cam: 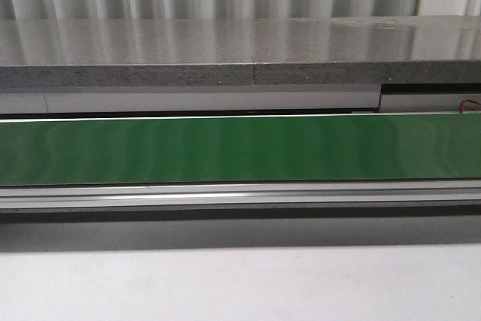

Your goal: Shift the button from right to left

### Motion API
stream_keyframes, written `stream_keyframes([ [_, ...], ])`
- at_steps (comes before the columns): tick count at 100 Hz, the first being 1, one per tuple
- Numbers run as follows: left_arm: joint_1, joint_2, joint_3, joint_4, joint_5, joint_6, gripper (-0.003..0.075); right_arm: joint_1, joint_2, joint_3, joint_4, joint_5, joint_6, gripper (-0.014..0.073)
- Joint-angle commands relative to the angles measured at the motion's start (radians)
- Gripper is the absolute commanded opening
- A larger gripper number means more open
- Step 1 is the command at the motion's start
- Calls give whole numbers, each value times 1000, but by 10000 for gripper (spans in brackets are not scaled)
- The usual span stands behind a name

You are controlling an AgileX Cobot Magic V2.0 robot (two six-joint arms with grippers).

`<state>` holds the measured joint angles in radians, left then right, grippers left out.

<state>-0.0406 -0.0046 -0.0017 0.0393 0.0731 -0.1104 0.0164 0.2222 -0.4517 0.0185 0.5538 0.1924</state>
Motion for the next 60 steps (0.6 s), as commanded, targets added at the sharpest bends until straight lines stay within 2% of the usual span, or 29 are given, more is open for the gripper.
stream_keyframes([
  [1, 1, -33, 24, -8, -84, 1, -20, -1, 145, -157, 1, 125, -4, -68],
  [15, 1, -33, 24, -8, -84, 1, -20, -1, 325, -304, 10, 267, -4, -68],
  [41, 1, -33, 24, -8, -84, 1, -20, -1, 482, -348, 42, 275, -4, -50],
  [51, 1, -33, 24, -8, -84, 1, -20, -1, 511, -348, 42, 290, -4, 65],
  [60, 1, -33, 24, -8, -84, 1, -20, -1, 520, -348, 42, 297, -4, 292],
])
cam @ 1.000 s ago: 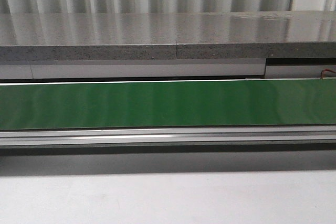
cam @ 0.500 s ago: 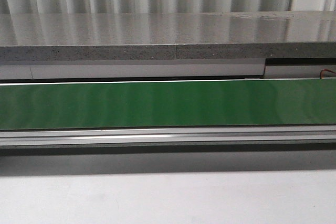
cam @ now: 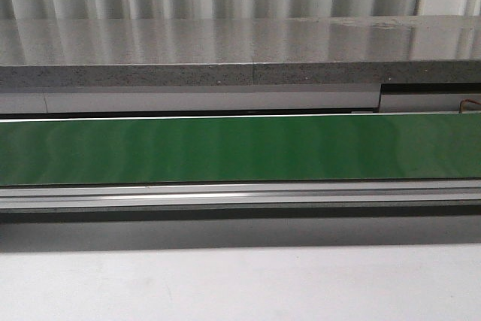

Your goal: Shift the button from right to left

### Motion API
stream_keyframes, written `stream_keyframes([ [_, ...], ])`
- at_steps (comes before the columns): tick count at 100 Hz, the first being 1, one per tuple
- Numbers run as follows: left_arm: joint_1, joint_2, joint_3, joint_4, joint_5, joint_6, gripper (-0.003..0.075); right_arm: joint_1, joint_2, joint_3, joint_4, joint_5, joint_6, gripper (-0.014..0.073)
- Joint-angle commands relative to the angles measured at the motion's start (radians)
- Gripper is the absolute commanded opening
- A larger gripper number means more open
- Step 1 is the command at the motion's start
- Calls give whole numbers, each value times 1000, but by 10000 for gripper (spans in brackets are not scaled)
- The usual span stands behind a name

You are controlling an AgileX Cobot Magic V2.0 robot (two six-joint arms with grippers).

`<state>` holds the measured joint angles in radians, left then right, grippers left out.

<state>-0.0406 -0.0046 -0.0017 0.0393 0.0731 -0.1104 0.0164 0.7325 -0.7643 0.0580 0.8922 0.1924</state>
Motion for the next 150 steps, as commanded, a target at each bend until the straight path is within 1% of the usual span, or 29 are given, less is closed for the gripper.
stream_keyframes([
  [1, 1, -33, 24, -8, -84, 1, -20, -1, 9, -35, 2, -42, -4, 335],
  [2, 1, -33, 24, -8, -84, 1, -20, -1, 9, -35, 2, -42, -4, 358],
  [3, 1, -33, 24, -8, -84, 1, -20, -1, 9, -35, 2, -42, -4, 402],
  [5, 1, -33, 24, -8, -84, 1, -20, -1, 9, -35, 2, -44, -4, 447],
  [6, 1, -33, 24, -8, -84, 1, -20, -1, 9, -35, 2, -45, -4, 490],
  [10, 1, -33, 24, -8, -84, 1, -20, -1, 9, -35, 2, -53, -4, 605],
  [12, 1, -33, 24, -8, -84, 1, -20, -1, 9, -35, 5, -54, -4, 639],
  [13, 1, -33, 24, -8, -84, 1, -20, -1, 9, -35, 7, -55, -4, 669],
  [14, 1, -33, 24, -8, -84, 1, -20, -1, 9, -35, 6, -56, -4, 673],
  [20, 1, -33, 24, -8, -84, 1, -20, -1, 9, -35, 20, -56, -4, 643],
  [29, 1, -33, 24, -8, -84, 1, -20, -1, 22, -35, 26, -52, -4, 636],
  [40, 1, -33, 24, -8, -84, 1, -20, -1, 67, -57, -7, -42, -4, 636],
  [48, 1, -33, 24, -8, -84, 1, -20, -19, 122, -99, -39, -34, -4, 636],
  [55, 1, -33, 24, -8, -84, 1, -20, -58, 175, -143, -72, -23, -4, 636],
  [67, 1, -33, 24, -8, -84, 1, -20, -169, 273, -217, -122, -18, -23, 636],
  [81, 1, -33, 24, -8, -84, 1, -20, -301, 397, -299, -123, -27, -143, 636],
  [87, 1, -33, 24, -8, -84, 1, -20, -343, 450, -330, -114, -31, -201, 636],
  [109, 1, -33, 24, -8, -84, 1, -20, -468, 662, -419, -91, -101, -292, 636],
  [126, 1, -33, 24, -8, -84, 1, -20, -526, 800, -456, -67, -129, -312, 636],
  [150, 1, -33, 24, -8, -84, 1, -20, -531, 939, -456, 10, -177, -385, 636],
])
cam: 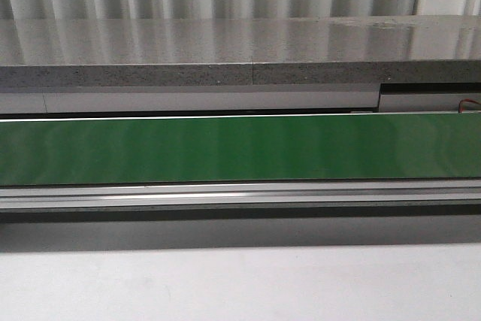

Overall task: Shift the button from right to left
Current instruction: 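Close the right gripper on the yellow button's black body and lift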

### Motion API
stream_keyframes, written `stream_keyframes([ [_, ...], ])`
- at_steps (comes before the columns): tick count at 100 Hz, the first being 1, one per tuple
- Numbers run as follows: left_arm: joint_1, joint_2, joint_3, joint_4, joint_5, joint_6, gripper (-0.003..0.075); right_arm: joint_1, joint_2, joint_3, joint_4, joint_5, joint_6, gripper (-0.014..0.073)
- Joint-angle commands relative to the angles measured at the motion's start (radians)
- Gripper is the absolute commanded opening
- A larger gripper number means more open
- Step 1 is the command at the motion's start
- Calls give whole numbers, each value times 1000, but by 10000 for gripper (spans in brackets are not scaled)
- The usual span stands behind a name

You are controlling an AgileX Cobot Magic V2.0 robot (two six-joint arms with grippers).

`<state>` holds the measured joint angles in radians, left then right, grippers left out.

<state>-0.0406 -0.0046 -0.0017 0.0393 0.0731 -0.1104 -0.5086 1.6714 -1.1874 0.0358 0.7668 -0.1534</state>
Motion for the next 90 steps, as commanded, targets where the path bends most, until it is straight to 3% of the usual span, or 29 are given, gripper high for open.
stream_keyframes([
  [1, 1, -33, 24, -8, -84, 1, -20, -5, 5, -33, 37, -53, -39, 636],
  [67, 1, -33, 24, -8, -84, 1, -20, -5, 195, -33, 33, -162, -50, 626],
  [76, 1, -33, 24, -8, -84, 1, -20, -5, 212, -33, 34, -157, -50, 538],
  [90, 1, -33, 24, -8, -84, 1, -20, -5, 228, -33, 53, -148, -50, 281],
])
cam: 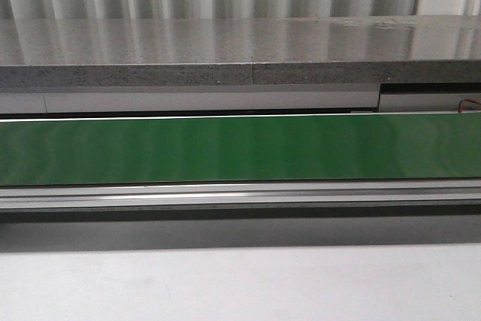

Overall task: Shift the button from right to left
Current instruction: 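Close the right gripper on the yellow button's black body and lift, then lower the button onto the conveyor belt end and open the right gripper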

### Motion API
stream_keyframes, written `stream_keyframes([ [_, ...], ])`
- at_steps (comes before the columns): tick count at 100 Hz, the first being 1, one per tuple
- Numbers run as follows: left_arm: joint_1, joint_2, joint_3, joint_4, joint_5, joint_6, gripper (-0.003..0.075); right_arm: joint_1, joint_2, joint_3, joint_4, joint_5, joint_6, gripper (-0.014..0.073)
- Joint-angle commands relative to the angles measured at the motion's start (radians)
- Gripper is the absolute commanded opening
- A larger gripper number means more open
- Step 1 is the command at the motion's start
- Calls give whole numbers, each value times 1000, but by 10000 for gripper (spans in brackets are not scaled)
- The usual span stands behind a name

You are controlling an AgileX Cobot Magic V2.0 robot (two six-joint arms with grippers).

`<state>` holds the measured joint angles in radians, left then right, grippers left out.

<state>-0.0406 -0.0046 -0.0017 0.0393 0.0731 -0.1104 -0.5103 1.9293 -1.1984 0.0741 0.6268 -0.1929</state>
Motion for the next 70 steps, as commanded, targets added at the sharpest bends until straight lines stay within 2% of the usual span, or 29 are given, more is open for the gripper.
stream_keyframes([
  [1, 1, -33, 24, -8, -84, 1, -20, -4, -30, -22, 16, -7, -11, 258],
  [6, 1, -33, 24, -8, -84, 1, -20, -4, -33, -26, 18, -5, -11, 195],
  [11, 1, -33, 24, -8, -84, 1, -20, -5, -39, -35, 21, 7, -11, 171],
  [48, 1, -33, 24, -8, -84, 1, -20, 13, -281, -68, 113, 110, -11, 174],
  [70, 1, -33, 24, -8, -84, 1, -20, 97, -377, -68, 171, 206, -10, 174],
])
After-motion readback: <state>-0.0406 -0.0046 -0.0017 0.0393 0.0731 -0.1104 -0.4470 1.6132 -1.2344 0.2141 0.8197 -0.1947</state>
